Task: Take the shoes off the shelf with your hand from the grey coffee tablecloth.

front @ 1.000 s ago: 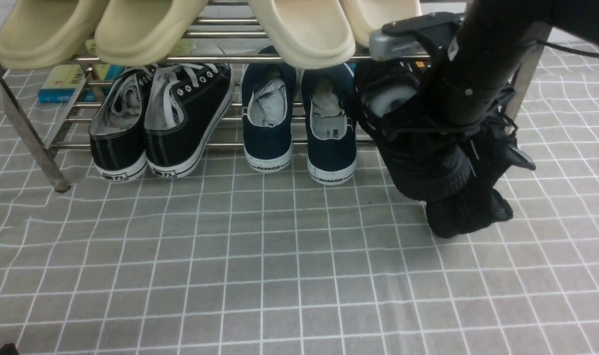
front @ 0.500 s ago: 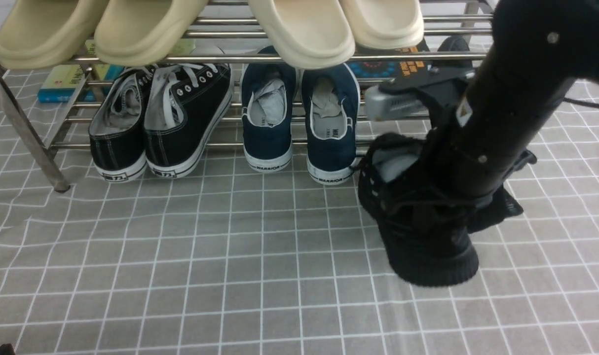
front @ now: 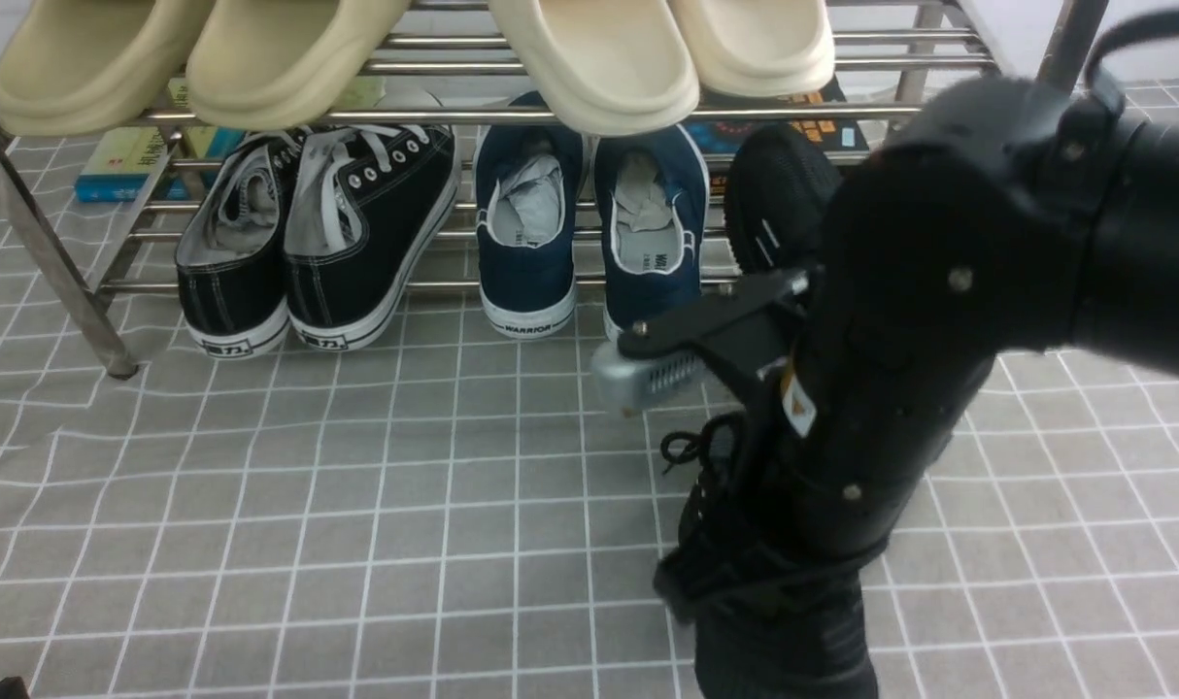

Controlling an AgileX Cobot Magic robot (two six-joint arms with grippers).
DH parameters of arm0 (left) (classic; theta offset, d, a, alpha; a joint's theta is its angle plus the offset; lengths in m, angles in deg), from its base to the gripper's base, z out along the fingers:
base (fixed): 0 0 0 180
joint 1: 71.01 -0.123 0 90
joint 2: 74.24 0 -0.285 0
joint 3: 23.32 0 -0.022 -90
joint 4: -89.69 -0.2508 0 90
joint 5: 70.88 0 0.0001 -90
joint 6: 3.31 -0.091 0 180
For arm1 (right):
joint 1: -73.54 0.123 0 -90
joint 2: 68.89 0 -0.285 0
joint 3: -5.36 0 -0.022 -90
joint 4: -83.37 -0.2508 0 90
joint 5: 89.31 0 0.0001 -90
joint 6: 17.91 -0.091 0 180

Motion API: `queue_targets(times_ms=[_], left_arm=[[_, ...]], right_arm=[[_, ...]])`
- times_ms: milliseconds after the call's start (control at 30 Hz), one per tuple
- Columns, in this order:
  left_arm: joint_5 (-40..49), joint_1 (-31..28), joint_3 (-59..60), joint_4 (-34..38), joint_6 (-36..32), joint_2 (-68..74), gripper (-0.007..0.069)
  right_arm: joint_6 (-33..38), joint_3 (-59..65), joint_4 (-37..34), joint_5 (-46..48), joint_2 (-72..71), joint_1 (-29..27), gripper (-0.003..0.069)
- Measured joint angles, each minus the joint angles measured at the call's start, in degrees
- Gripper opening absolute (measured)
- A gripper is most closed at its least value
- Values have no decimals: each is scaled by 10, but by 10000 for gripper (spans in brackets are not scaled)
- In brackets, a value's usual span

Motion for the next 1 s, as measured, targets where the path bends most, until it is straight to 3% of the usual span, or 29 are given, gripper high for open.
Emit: queue_targets(times_ms=[167, 367, 467, 600, 733, 1000], left_arm=[[0, 0, 0, 0, 0, 0, 240], [0, 0, 0, 0, 0, 0, 240], [0, 0, 0, 0, 0, 0, 240], [0, 0, 0, 0, 0, 0, 240], [0, 0, 0, 0, 0, 0, 240], [0, 0, 0, 0, 0, 0, 240]], right_arm=[[-11, 53, -4, -14, 0, 0, 81], [-12, 57, -2, 13, -1, 0, 307], [4, 34, 6, 19, -8, -9, 377], [8, 5, 36, 20, -16, -38, 402], [-10, -16, 97, -13, -12, -112, 409], [-15, -16, 122, -194, 74, -177, 408]])
